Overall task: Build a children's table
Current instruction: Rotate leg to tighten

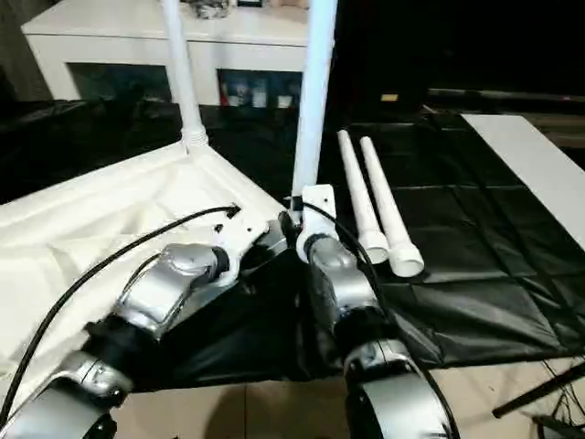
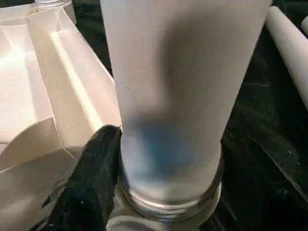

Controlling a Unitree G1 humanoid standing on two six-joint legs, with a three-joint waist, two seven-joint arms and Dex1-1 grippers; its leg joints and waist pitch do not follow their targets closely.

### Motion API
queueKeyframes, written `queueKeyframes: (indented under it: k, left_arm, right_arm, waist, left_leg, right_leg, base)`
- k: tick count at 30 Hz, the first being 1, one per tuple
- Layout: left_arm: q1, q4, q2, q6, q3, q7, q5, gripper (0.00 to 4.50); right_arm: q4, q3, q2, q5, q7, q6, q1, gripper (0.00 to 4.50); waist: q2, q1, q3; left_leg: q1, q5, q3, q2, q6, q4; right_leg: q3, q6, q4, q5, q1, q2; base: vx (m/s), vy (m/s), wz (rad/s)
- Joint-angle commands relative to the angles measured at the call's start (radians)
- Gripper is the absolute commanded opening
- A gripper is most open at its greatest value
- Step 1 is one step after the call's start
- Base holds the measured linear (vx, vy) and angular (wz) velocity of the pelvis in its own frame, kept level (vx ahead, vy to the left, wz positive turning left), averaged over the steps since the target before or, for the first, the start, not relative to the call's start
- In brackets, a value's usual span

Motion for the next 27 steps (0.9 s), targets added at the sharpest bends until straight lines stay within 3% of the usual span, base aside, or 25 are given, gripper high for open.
queueKeyframes:
  k: [1,2,4,5,7,8,9,11,16,19,22,27]
  left_arm:
    - [-0.027,0.050,0.000,-0.018,-0.013,0.041,0.043,0.00]
    - [-0.028,0.051,0.002,-0.020,-0.014,0.040,0.045,0.00]
    - [-0.029,0.051,0.029,-0.033,-0.029,0.015,0.057,0.00]
    - [-0.028,0.050,0.040,-0.045,-0.033,0.008,0.059,0.00]
    - [-0.023,0.045,0.069,-0.068,-0.047,-0.020,0.064,0.00]
    - [-0.018,0.037,0.086,-0.093,-0.057,-0.047,0.065,0.00]
    - [-0.010,0.022,0.106,-0.107,-0.064,-0.075,0.064,0.00]
    - [-0.002,0.011,0.120,-0.112,-0.066,-0.102,0.057,0.00]
    - [0.044,-0.051,0.199,-0.188,-0.076,-0.285,-0.005,0.00]
    - [0.078,-0.094,0.283,-0.267,-0.119,-0.429,-0.026,0.00]
    - [0.112,-0.153,0.333,-0.270,-0.128,-0.550,-0.070,0.00]
    - [0.133,-0.212,0.365,-0.244,-0.132,-0.634,-0.110,0.00]
  right_arm:
    - [0.014,0.036,0.062,-0.012,0.057,-0.023,-0.015,2.69]
    - [0.014,0.034,0.061,-0.011,0.059,-0.031,-0.017,2.69]
    - [-0.014,0.009,0.051,0.016,0.097,-0.076,-0.017,3.25]
    - [-0.031,0.003,0.039,0.019,0.098,-0.102,-0.012,3.25]
    - [-0.087,0.015,0.001,0.021,0.147,-0.127,0.007,3.40]
    - [-0.128,0.019,-0.024,0.025,0.175,-0.122,0.022,3.49]
    - [-0.180,0.025,-0.058,0.028,0.207,-0.108,0.042,3.61]
    - [-0.218,0.027,-0.085,0.030,0.235,-0.092,0.057,3.76]
    - [-0.341,0.104,-0.255,-0.003,0.480,-0.050,0.121,4.05]
    - [-0.446,0.150,-0.364,0.046,0.708,-0.035,0.188,4.05]
    - [-0.533,0.181,-0.440,0.109,0.872,0.015,0.239,4.05]
    - [-0.530,0.215,-0.489,0.109,0.971,0.018,0.245,4.05]
  waist:
    - [0.005,0.001,-0.051]
    - [0.005,0.001,-0.051]
    - [0.005,0.006,-0.055]
    - [0.006,0.008,-0.059]
    - [0.009,0.014,-0.069]
    - [0.010,0.015,-0.071]
    - [0.008,0.017,-0.068]
    - [0.009,0.021,-0.069]
    - [0.015,0.029,-0.062]
    - [0.016,0.032,-0.059]
    - [0.013,0.031,-0.054]
    - [0.013,0.034,-0.054]
  left_leg:
    - [0.005,-0.344,-0.024,0.052,-0.003,-0.090]
    - [0.005,-0.344,-0.024,0.052,-0.003,-0.090]
    - [0.003,-0.303,-0.022,0.054,0.009,-0.088]
    - [-0.002,-0.269,-0.021,0.054,0.017,-0.086]
    - [-0.010,-0.174,-0.017,0.054,0.038,-0.078]
    - [-0.017,-0.100,-0.016,0.053,0.061,-0.074]
    - [-0.019,-0.073,-0.014,0.053,0.083,-0.071]
    - [-0.008,-0.068,-0.011,0.055,0.097,-0.070]
    - [-0.003,-0.139,-0.009,0.058,0.072,-0.076]
    - [-0.005,-0.179,-0.010,0.062,0.064,-0.079]
    - [0.000,-0.248,-0.014,0.064,0.053,-0.086]
    - [0.002,-0.237,-0.012,0.065,0.039,-0.086]
  right_leg:
    - [0.049,-0.152,-0.085,-0.356,0.018,-0.073]
    - [0.049,-0.152,-0.085,-0.356,0.018,-0.073]
    - [0.050,-0.170,-0.078,-0.304,0.022,-0.074]
    - [0.050,-0.180,-0.073,-0.270,0.026,-0.075]
    - [0.050,-0.200,-0.057,-0.137,0.035,-0.074]
    - [0.049,-0.219,-0.043,-0.030,0.040,-0.070]
    - [0.048,-0.229,-0.040,0.025,0.039,-0.067]
    - [0.048,-0.254,-0.038,0.051,0.038,-0.067]
    - [0.048,-0.262,-0.047,-0.040,0.037,-0.065]
    - [0.051,-0.247,-0.052,-0.077,0.039,-0.068]
    - [0.051,-0.235,-0.061,-0.171,0.038,-0.069]
    - [0.053,-0.252,-0.058,-0.171,0.031,-0.067]
  base:
    - [0.000,0.000,0.00]
    - [0.000,0.000,0.00]
    - [0.000,0.000,0.00]
    - [0.000,0.000,0.00]
    - [0.000,0.000,0.00]
    - [0.000,0.000,0.00]
    - [0.000,0.000,0.00]
    - [0.000,0.000,0.00]
    - [0.000,0.000,0.00]
    - [0.000,0.000,0.00]
    - [0.000,0.000,0.00]
    - [0.000,0.000,0.00]
